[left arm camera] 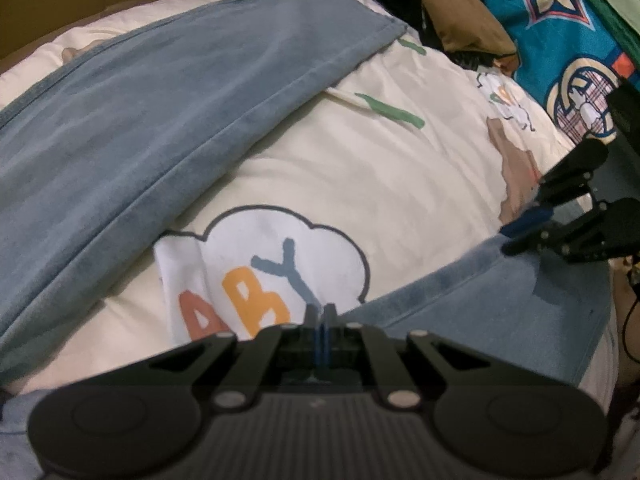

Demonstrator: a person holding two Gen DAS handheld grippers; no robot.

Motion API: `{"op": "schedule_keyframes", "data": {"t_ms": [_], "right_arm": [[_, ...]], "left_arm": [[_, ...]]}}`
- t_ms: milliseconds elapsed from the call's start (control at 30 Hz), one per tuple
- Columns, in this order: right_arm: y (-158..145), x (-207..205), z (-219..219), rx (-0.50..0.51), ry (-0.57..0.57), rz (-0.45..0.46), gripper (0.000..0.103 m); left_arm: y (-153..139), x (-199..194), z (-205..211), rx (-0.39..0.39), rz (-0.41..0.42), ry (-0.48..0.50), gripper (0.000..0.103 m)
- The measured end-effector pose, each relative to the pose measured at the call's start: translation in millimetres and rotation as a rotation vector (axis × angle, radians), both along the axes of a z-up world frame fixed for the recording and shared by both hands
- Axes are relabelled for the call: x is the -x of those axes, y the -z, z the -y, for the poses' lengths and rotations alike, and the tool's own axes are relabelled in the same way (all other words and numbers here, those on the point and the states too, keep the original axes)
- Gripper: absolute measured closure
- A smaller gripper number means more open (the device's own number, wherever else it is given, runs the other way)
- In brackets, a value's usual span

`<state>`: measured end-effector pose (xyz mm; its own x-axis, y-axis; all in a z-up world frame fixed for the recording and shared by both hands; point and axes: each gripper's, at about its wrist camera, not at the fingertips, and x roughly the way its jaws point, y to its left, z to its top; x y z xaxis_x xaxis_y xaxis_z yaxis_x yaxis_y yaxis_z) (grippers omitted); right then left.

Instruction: Fold clothes

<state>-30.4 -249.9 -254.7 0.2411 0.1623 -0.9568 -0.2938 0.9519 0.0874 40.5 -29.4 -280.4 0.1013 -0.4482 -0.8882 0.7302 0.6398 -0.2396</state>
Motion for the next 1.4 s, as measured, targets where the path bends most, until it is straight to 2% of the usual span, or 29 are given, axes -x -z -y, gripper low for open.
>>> {"op": "schedule_keyframes", "data": {"t_ms": [300,433,567,733,767,800,833,900,1000,1167,1233,1267,1300,1333,1400], "right_arm": [[-27.8,-3.3,6.5,0.011,0.019,0.084,0.103],[-17.2,-13.2,6.5,0.032,0.047,0.085,0.103],[-0.8,-17.9,4.0,0.061,0.042,0.062,0.103],[7.2,-21.7,6.3,0.066,0.060,0.032,0.103],[5.6,-22.2,8.9,0.061,0.073,0.028,0.103],[4.0,-22.6,12.7,0.074,0.094,0.028,0.103],[2.5,-22.8,17.2,0.100,0.120,0.031,0.103],[-2.5,-21.7,36.8,0.098,0.197,0.022,0.103],[-19.4,-13.6,76.7,0.019,0.328,0.008,0.102],[-38.0,22.8,113.1,0.031,0.423,-0.069,0.098],[-38.3,39.4,122.5,0.041,0.462,-0.123,0.095],[-37.8,48.0,126.8,0.042,0.485,-0.152,0.088],[-36.9,57.8,131.1,0.040,0.511,-0.181,0.073],[-35.9,68.4,135.0,0.037,0.533,-0.206,0.068],[-33.2,87.3,140.8,0.033,0.554,-0.251,0.066]], "left_arm": [[-9.3,-6.1,-9.6,0.020,0.007,-0.041,0.103],[-0.7,-6.3,-9.0,-0.009,-0.035,-0.046,0.101],[6.6,-0.7,-8.1,-0.067,0.005,-0.005,0.084],[9.1,1.9,-5.9,-0.072,0.027,0.037,0.086],[8.8,4.9,-4.1,-0.078,0.042,0.056,0.091],[8.4,9.0,-2.0,-0.078,0.056,0.084,0.100],[8.0,12.6,-0.4,-0.079,0.068,0.100,0.103],[6.6,17.9,1.0,-0.081,0.091,0.118,0.103],[2.1,16.6,-4.6,-0.057,0.101,0.082,0.103],[-5.3,1.0,-21.5,-0.028,0.102,-0.045,0.103],[-5.8,-3.5,-25.0,-0.031,0.096,-0.067,0.103],[-6.2,-5.7,-27.9,-0.029,0.084,-0.084,0.103],[-6.6,-7.9,-31.0,-0.026,0.072,-0.102,0.103],[-7.0,-10.0,-34.1,-0.023,0.059,-0.120,0.103],[-8.7,-11.4,-41.2,-0.020,0.048,-0.148,0.098]]}}
